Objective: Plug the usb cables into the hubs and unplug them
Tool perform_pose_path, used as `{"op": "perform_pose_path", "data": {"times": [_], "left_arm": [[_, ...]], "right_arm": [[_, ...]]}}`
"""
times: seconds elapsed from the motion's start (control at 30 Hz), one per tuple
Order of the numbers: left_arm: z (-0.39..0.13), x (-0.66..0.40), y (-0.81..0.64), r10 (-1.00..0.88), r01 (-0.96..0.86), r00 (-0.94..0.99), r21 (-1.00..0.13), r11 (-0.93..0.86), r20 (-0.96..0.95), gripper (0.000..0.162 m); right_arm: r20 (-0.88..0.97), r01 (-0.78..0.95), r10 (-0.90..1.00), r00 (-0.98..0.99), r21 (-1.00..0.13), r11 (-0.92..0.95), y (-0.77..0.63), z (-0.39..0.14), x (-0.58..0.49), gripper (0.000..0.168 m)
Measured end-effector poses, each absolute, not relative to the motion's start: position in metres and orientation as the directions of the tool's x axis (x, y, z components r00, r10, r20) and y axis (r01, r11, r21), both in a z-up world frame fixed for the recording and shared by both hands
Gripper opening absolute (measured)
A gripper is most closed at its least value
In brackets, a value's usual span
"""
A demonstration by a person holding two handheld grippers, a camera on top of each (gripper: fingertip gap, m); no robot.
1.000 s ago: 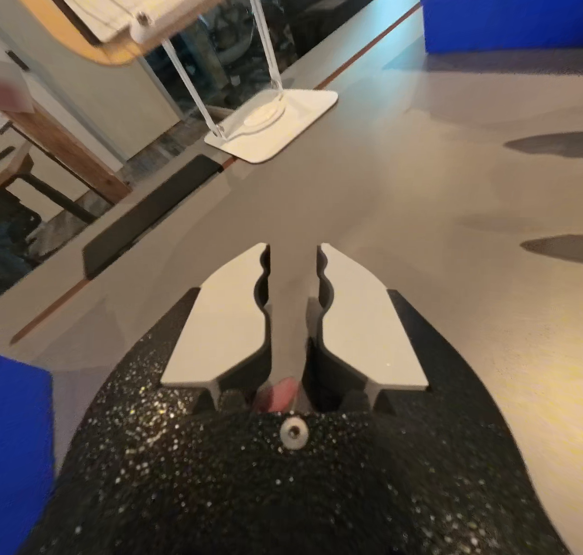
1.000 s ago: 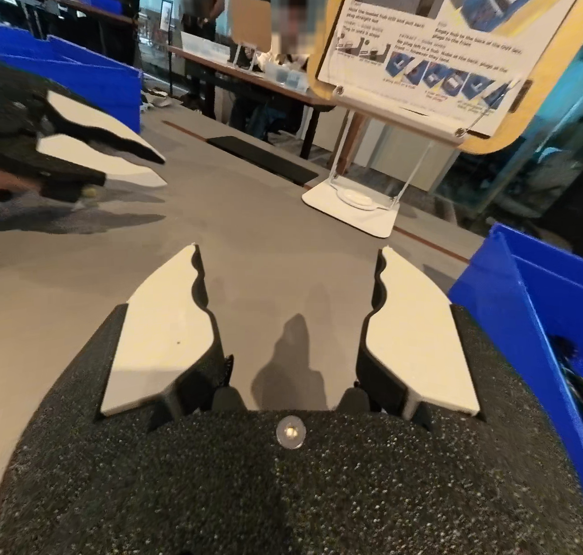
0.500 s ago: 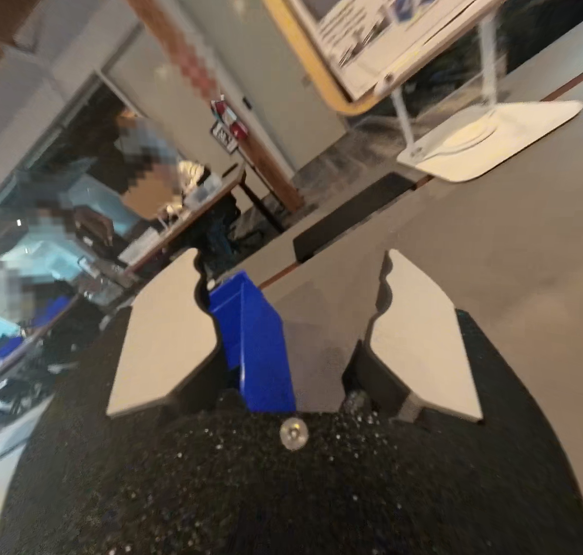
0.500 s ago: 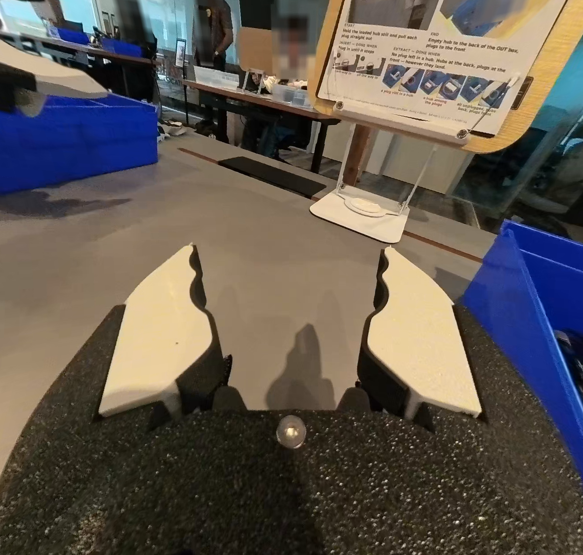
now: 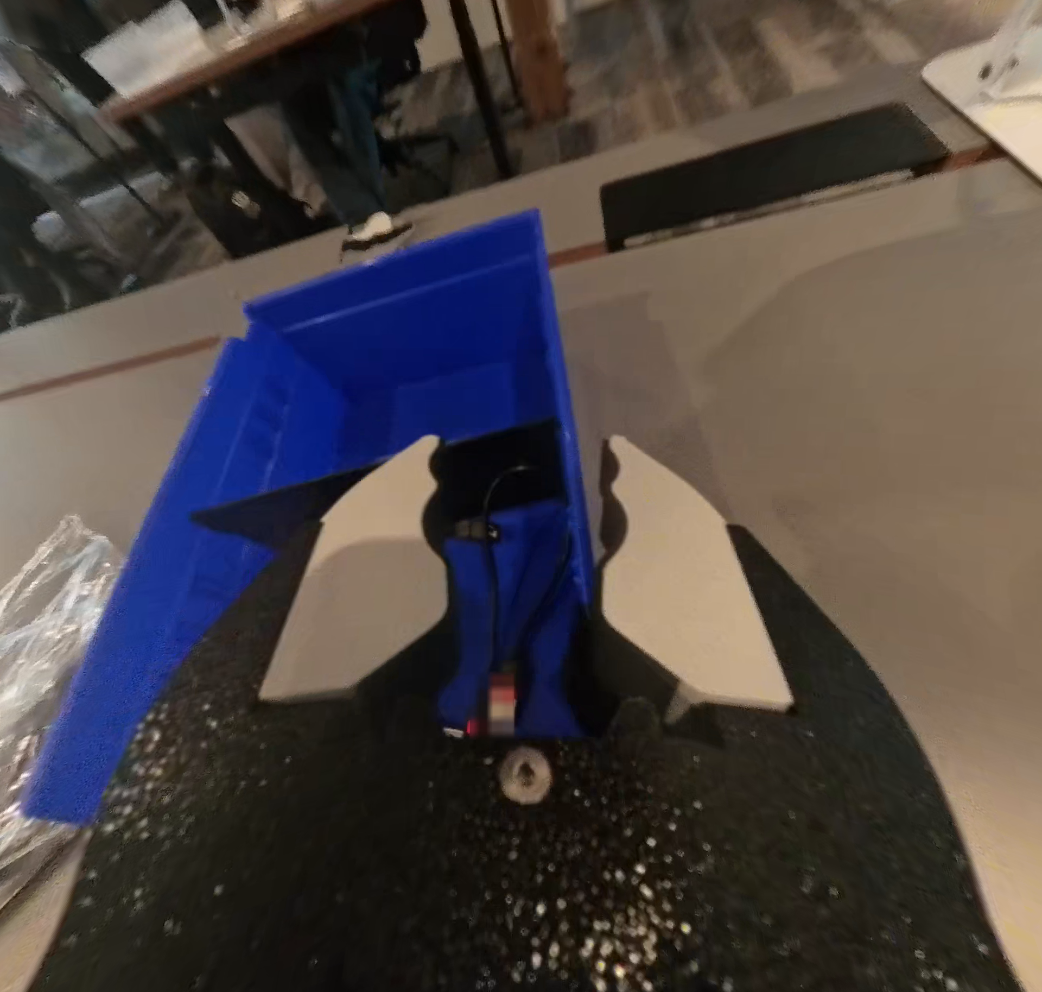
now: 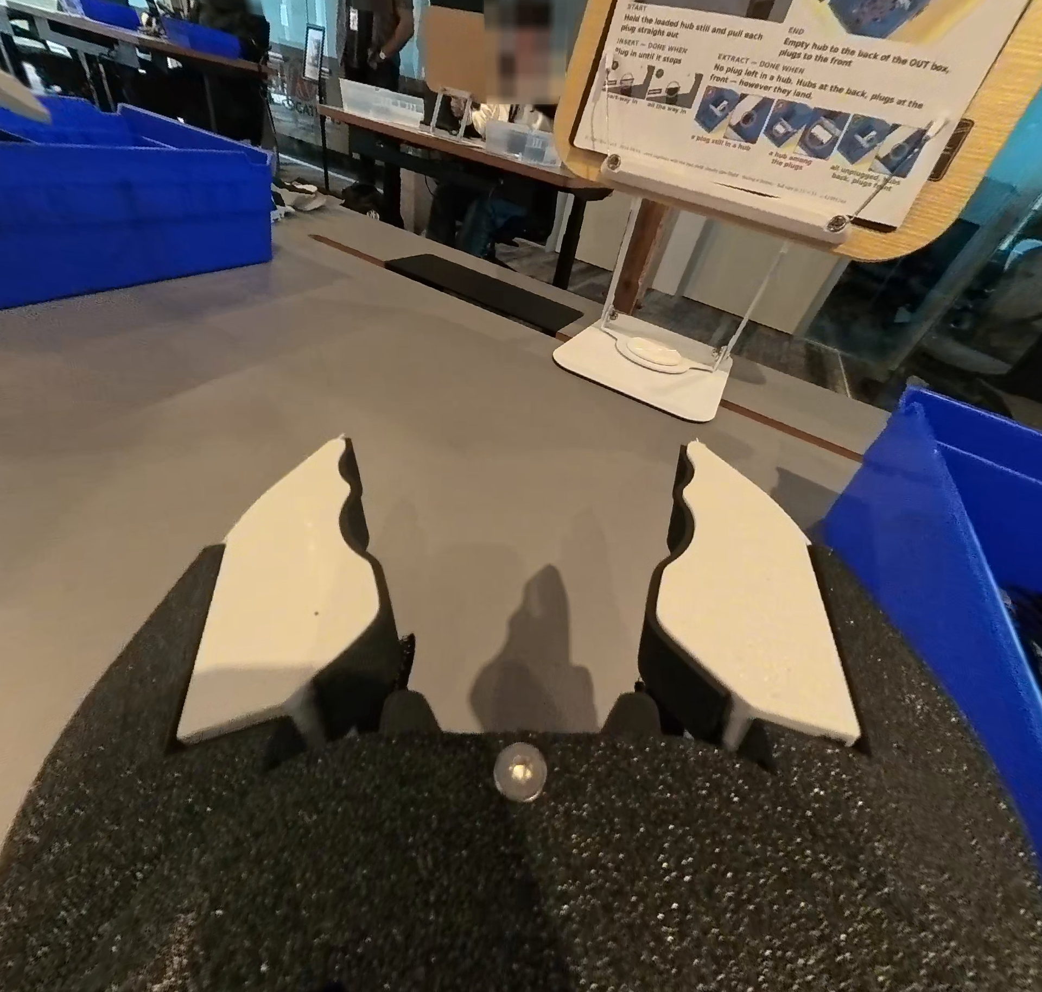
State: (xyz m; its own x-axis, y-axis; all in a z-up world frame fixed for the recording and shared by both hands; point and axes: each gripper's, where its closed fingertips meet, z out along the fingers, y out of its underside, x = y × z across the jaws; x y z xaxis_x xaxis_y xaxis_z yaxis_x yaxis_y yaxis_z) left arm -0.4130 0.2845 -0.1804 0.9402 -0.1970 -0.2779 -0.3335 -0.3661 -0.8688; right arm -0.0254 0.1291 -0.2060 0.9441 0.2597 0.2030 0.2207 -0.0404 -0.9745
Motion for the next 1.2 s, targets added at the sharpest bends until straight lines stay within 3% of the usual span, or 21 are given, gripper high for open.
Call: {"op": "perform_pose_path", "data": {"times": [0.07, 0.2, 0.3, 0.37, 0.4, 0.57, 0.83, 1.2], "left_arm": [[-0.192, -0.407, 0.283, -0.237, -0.344, 0.935, -0.843, -0.414, -0.265, 0.046], [-0.221, -0.406, 0.279, -0.273, -0.394, 0.918, -0.748, -0.534, -0.289, 0.050], [-0.234, -0.412, 0.279, -0.262, -0.424, 0.905, -0.692, -0.584, -0.335, 0.035], [-0.235, -0.409, 0.279, -0.280, -0.451, 0.893, -0.683, -0.575, -0.353, 0.011], [-0.236, -0.410, 0.279, -0.283, -0.483, 0.875, -0.666, -0.569, -0.392, 0.009], [-0.237, -0.410, 0.278, -0.311, -0.573, 0.816, -0.612, -0.545, -0.487, 0.015], [-0.237, -0.403, 0.270, -0.374, -0.518, 0.854, -0.670, -0.533, -0.362, 0.006], [-0.237, -0.365, 0.240, -0.561, -0.618, 0.751, -0.670, -0.411, -0.349, 0.006]], "right_arm": [[0.206, 0.225, 0.259, 0.944, -0.973, -0.043, 0.129, -0.207, -0.025, 0.104], [0.207, 0.228, 0.263, 0.942, -0.972, -0.050, 0.130, -0.208, -0.026, 0.104], [0.216, 0.238, 0.265, 0.940, -0.970, -0.053, 0.130, -0.209, -0.027, 0.103], [0.220, 0.243, 0.267, 0.938, -0.968, -0.055, 0.130, -0.210, -0.027, 0.103], [0.223, 0.246, 0.267, 0.938, -0.968, -0.056, 0.130, -0.210, -0.027, 0.103], [0.227, 0.249, 0.265, 0.937, -0.967, -0.052, 0.130, -0.209, -0.027, 0.102], [0.235, 0.256, 0.263, 0.936, -0.965, -0.049, 0.130, -0.209, -0.027, 0.099], [0.172, 0.190, 0.253, 0.952, -0.981, -0.048, 0.130, -0.205, -0.022, 0.097]]}}
